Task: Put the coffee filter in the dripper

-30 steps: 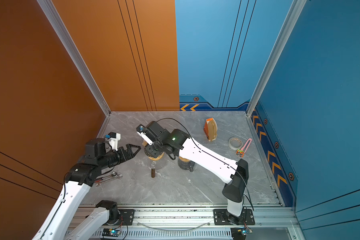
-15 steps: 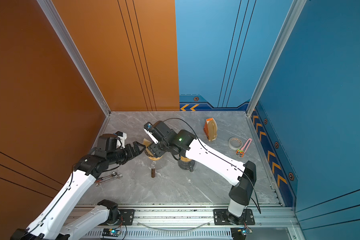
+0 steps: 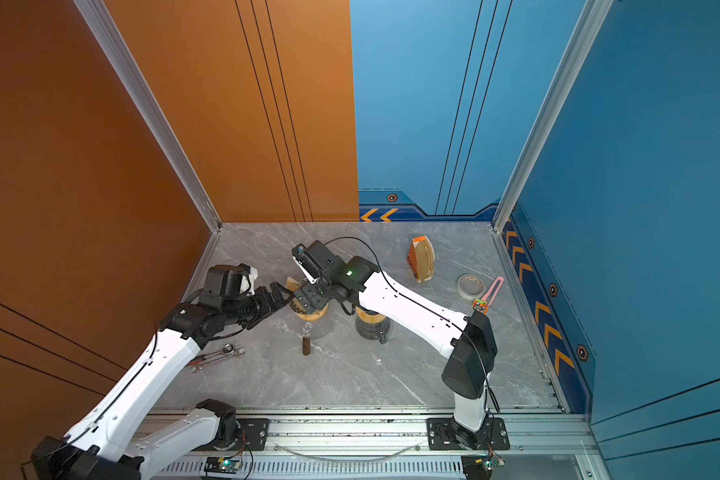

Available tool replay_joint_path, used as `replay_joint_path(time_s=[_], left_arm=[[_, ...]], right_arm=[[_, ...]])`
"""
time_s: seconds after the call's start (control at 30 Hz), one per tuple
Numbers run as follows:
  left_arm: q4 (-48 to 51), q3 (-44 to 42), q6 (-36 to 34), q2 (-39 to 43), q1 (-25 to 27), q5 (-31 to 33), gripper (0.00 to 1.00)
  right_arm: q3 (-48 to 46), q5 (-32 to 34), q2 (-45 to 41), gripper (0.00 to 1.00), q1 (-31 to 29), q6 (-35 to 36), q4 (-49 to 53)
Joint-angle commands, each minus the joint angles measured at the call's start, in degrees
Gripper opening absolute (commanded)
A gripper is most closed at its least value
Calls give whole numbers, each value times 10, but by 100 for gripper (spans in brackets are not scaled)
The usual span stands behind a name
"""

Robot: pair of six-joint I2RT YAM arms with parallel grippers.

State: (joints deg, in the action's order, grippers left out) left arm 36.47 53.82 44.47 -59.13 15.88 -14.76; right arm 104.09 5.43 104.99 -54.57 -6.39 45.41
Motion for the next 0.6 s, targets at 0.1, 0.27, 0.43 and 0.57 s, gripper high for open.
replay_joint_path(time_s=[0.1, 0.27, 0.43, 0.57], left_arm=[[-12, 17, -6, -28, 8, 2, 98], [-12, 31, -17, -54, 9, 7, 98], [-12, 40, -27, -77, 13, 12, 98], [-10, 45, -36, -90, 13, 14, 98]], right_arm=[[35, 33, 22, 95, 7, 8, 11], [47, 28, 34, 95, 25, 13, 13], [48, 21, 39, 95, 44, 16, 16], [48, 21, 42, 95, 53, 21, 19]])
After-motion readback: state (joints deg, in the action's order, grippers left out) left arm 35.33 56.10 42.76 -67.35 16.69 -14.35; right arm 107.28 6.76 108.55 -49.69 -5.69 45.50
